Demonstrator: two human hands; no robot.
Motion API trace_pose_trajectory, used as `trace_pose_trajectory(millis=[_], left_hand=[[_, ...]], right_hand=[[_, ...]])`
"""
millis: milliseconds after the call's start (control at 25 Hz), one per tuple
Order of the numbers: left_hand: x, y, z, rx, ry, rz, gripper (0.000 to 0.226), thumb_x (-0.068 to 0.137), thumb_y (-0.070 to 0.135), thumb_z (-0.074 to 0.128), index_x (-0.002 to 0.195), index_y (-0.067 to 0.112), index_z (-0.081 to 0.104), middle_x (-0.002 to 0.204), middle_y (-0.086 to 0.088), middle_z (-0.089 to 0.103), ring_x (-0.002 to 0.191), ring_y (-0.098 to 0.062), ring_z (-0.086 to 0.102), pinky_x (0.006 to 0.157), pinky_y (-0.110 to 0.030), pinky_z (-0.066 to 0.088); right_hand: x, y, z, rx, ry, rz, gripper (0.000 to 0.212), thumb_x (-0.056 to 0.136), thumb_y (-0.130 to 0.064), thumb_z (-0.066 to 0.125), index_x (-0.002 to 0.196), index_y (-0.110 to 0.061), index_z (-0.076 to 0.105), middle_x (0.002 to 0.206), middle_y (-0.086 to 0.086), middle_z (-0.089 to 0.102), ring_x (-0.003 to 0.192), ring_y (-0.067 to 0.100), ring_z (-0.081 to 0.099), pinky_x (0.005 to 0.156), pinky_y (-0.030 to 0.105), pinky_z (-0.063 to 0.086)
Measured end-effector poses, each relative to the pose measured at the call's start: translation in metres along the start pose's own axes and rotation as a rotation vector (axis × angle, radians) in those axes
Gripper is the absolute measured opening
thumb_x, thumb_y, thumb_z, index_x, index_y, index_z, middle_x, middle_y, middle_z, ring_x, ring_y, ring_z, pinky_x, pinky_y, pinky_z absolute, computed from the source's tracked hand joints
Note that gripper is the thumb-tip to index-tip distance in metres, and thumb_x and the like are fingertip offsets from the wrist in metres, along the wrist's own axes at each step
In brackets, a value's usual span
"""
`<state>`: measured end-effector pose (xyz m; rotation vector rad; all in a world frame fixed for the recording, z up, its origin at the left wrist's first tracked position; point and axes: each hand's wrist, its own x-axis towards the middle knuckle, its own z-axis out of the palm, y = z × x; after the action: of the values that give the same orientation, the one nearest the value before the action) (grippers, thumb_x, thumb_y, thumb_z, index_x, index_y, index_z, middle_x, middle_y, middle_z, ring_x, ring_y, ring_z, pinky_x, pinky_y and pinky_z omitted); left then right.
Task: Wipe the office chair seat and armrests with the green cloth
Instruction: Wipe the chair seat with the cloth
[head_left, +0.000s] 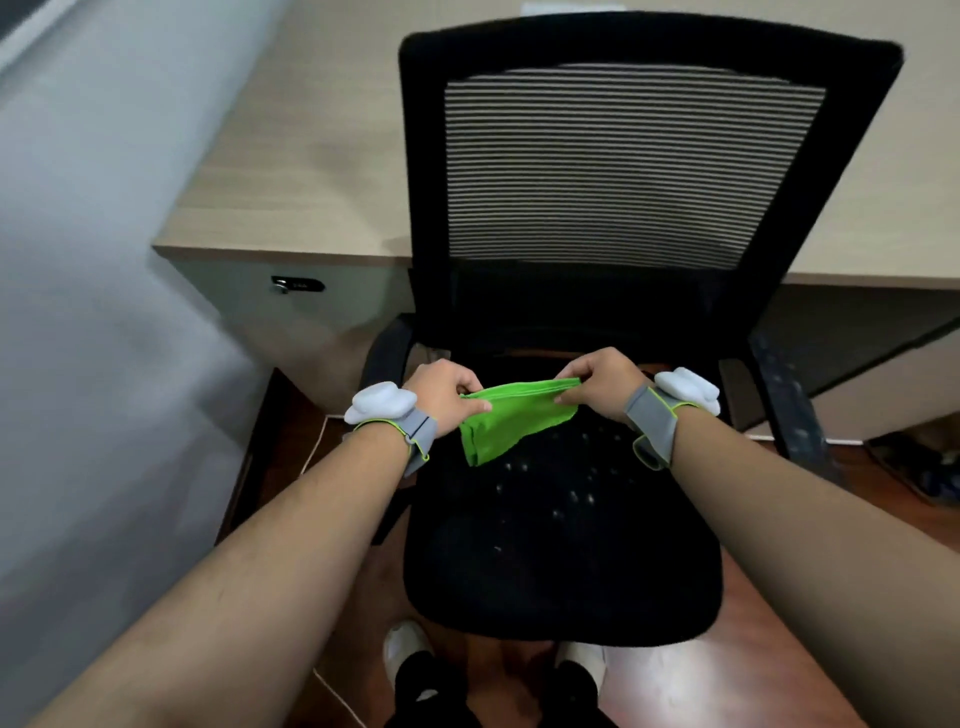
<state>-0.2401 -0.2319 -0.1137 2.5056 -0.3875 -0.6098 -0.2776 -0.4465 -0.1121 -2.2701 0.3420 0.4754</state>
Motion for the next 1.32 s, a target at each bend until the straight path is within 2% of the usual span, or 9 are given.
trace_pose_trajectory(millis=[160, 280, 400, 520, 640, 760, 920, 1160, 1320], left_hand=[[0.008, 0.009, 0.04, 0.014, -0.076, -0.014, 0.016, 0.078, 0.03, 0.074, 0.086, 0.017, 0.073, 0.089, -0.002, 0.073, 0.083, -0.016, 0.066, 0.074, -0.02, 0.047], [0.013, 0.016, 0.077, -0.017, -0.181, -0.033, 0.01, 0.081, 0.023, 0.071, 0.084, 0.014, 0.07, 0.074, 0.002, 0.07, 0.056, -0.013, 0.067, 0.054, -0.009, 0.046], [0.023, 0.029, 0.102, -0.049, -0.214, -0.039, 0.002, 0.082, 0.016, 0.069, 0.083, 0.014, 0.069, 0.081, -0.003, 0.073, 0.068, -0.017, 0.072, 0.066, -0.018, 0.052], [0.035, 0.046, 0.112, -0.034, -0.189, -0.029, 0.008, 0.081, 0.011, 0.069, 0.086, 0.017, 0.071, 0.086, -0.002, 0.073, 0.071, -0.011, 0.067, 0.073, -0.016, 0.048], [0.044, 0.057, 0.12, -0.047, -0.16, -0.043, 0.02, 0.083, 0.011, 0.064, 0.1, 0.021, 0.071, 0.101, -0.002, 0.072, 0.09, -0.017, 0.066, 0.082, -0.019, 0.047], [0.066, 0.069, 0.131, -0.144, -0.116, -0.068, 0.025, 0.084, 0.012, 0.062, 0.106, 0.022, 0.069, 0.102, -0.005, 0.072, 0.098, -0.019, 0.066, 0.088, -0.022, 0.048], [0.089, 0.068, 0.153, -0.17, -0.129, -0.083, 0.029, 0.084, 0.017, 0.065, 0.112, 0.021, 0.068, 0.107, -0.004, 0.071, 0.101, -0.017, 0.066, 0.086, -0.016, 0.042], [0.075, 0.03, 0.212, -0.081, -0.382, -0.125, 0.037, 0.084, 0.021, 0.066, 0.12, 0.019, 0.064, 0.122, -0.003, 0.066, 0.111, -0.018, 0.062, 0.096, -0.022, 0.043], [0.051, 0.014, 0.237, -0.032, -0.514, -0.079, 0.038, 0.084, 0.02, 0.066, 0.121, 0.016, 0.062, 0.127, -0.007, 0.061, 0.115, -0.022, 0.059, 0.097, -0.023, 0.043]], right_hand=[[-0.008, 0.049, 0.007, 0.06, -0.064, 0.109, 0.01, 0.077, -0.01, 0.071, 0.076, -0.02, 0.071, 0.061, -0.001, 0.064, 0.054, 0.011, 0.056, 0.051, 0.016, 0.044], [-0.015, 0.086, 0.016, 0.186, -0.113, 0.214, 0.02, 0.076, -0.002, 0.068, 0.068, -0.02, 0.066, 0.074, 0.016, 0.069, 0.073, 0.03, 0.067, 0.072, 0.039, 0.057], [-0.02, 0.116, 0.013, 0.226, -0.114, 0.262, 0.019, 0.075, -0.001, 0.069, 0.07, -0.019, 0.066, 0.078, 0.018, 0.067, 0.075, 0.029, 0.065, 0.084, 0.046, 0.056], [-0.016, 0.134, 0.001, 0.267, -0.102, 0.291, 0.011, 0.077, -0.003, 0.068, 0.08, -0.014, 0.068, 0.081, 0.019, 0.066, 0.076, 0.028, 0.061, 0.087, 0.046, 0.054], [-0.008, 0.142, -0.006, 0.188, 0.007, 0.252, 0.016, 0.08, -0.01, 0.066, 0.094, -0.014, 0.07, 0.083, 0.01, 0.064, 0.081, 0.026, 0.061, 0.085, 0.039, 0.051], [0.008, 0.151, -0.012, 0.111, 0.153, 0.26, 0.019, 0.082, -0.018, 0.063, 0.099, -0.02, 0.071, 0.085, 0.004, 0.065, 0.083, 0.021, 0.06, 0.071, 0.024, 0.042], [0.026, 0.165, 0.005, 0.063, 0.269, 0.355, 0.024, 0.086, -0.022, 0.058, 0.106, -0.019, 0.07, 0.106, 0.012, 0.069, 0.106, 0.03, 0.061, 0.082, 0.027, 0.044], [0.019, 0.212, 0.065, -0.035, 0.183, 0.382, 0.027, 0.091, -0.025, 0.051, 0.101, -0.009, 0.071, 0.11, 0.016, 0.068, 0.107, 0.033, 0.06, 0.082, 0.034, 0.043], [0.002, 0.237, 0.094, -0.163, 0.026, 0.316, 0.024, 0.087, -0.02, 0.054, 0.106, -0.016, 0.069, 0.128, 0.004, 0.062, 0.122, 0.023, 0.053, 0.098, 0.03, 0.041]])
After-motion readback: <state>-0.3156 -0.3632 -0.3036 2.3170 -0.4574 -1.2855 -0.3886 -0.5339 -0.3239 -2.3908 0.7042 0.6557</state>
